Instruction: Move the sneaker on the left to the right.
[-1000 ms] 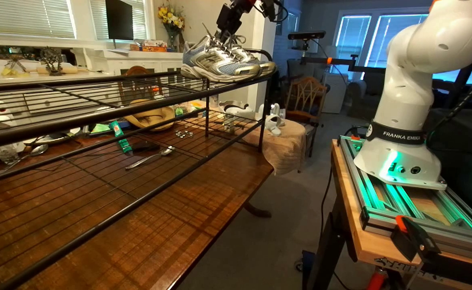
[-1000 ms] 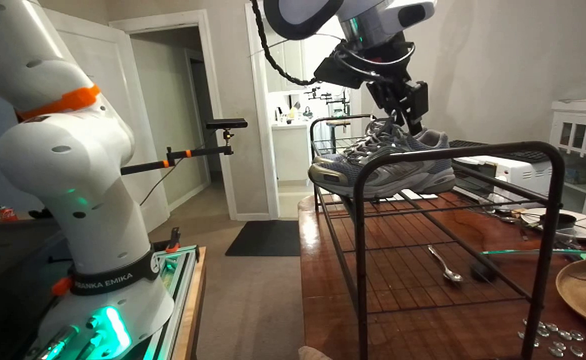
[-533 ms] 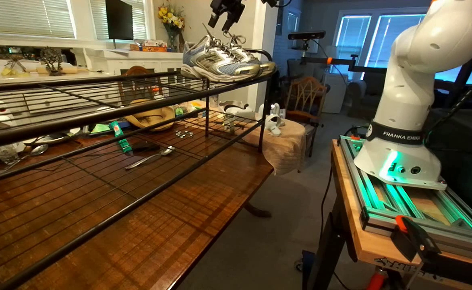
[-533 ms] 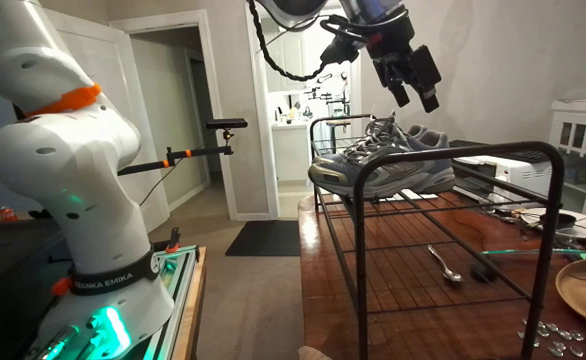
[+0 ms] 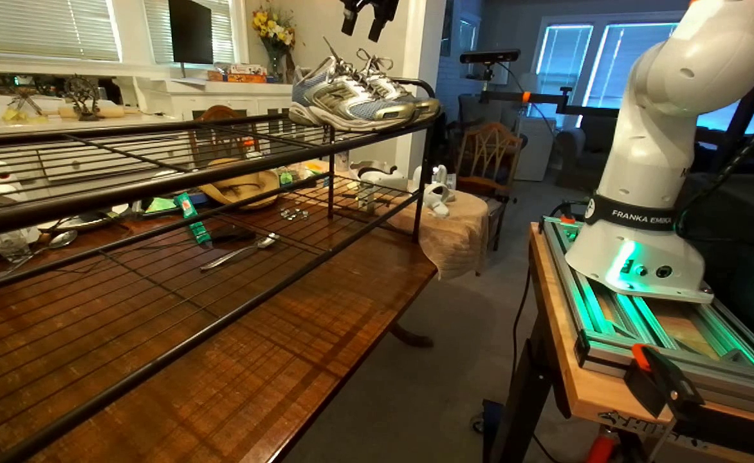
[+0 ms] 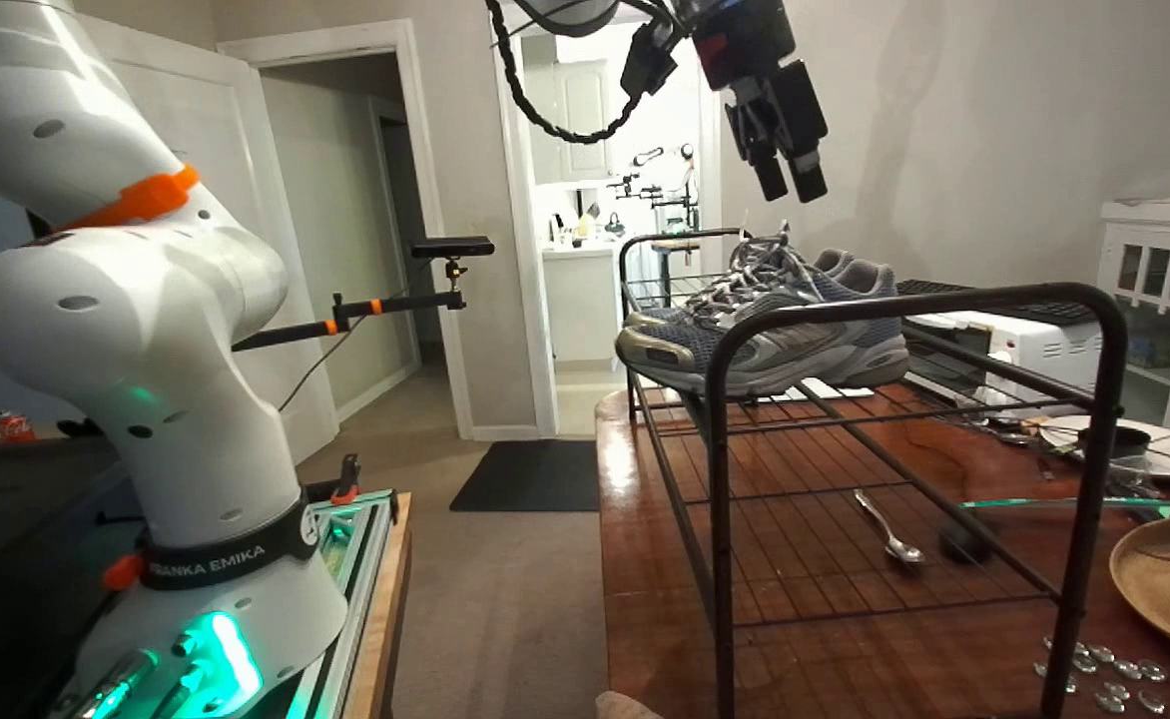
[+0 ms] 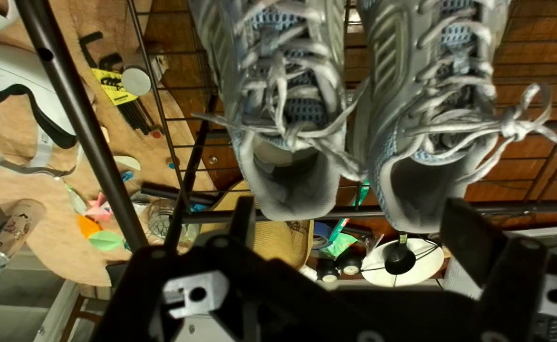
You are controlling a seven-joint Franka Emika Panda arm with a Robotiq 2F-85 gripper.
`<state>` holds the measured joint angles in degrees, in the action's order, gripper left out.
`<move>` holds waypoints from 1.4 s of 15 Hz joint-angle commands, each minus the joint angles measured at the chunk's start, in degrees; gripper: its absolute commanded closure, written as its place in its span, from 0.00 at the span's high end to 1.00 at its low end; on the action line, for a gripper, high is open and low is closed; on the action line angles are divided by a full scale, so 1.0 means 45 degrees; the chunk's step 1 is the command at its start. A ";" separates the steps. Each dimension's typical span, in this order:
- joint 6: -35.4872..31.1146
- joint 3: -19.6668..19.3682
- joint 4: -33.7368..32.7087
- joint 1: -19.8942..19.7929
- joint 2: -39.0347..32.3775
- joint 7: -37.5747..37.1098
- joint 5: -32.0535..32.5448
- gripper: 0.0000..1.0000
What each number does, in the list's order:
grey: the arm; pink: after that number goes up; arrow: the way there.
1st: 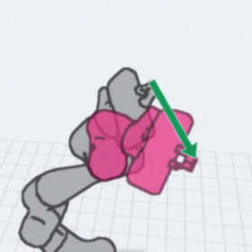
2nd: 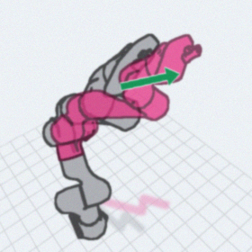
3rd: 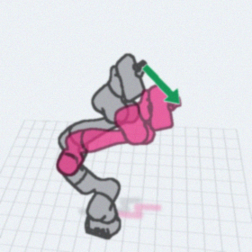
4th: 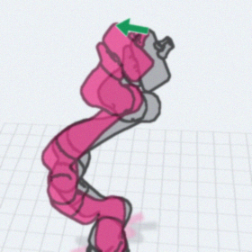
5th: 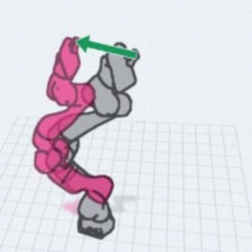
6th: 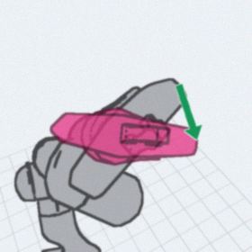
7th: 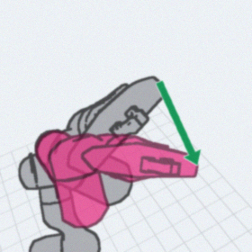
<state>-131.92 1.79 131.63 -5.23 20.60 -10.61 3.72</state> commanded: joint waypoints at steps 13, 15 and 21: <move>0.1716 0.0175 0.0077 0.0392 0.2146 -0.0104 -0.0026 1.00; 0.1812 0.0211 0.0158 0.0346 0.2404 -0.0142 0.0057 1.00; 0.1507 0.0170 -0.0189 0.0359 0.2028 -0.0039 0.0013 1.00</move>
<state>-125.30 2.67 130.93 -3.75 29.77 -10.76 3.72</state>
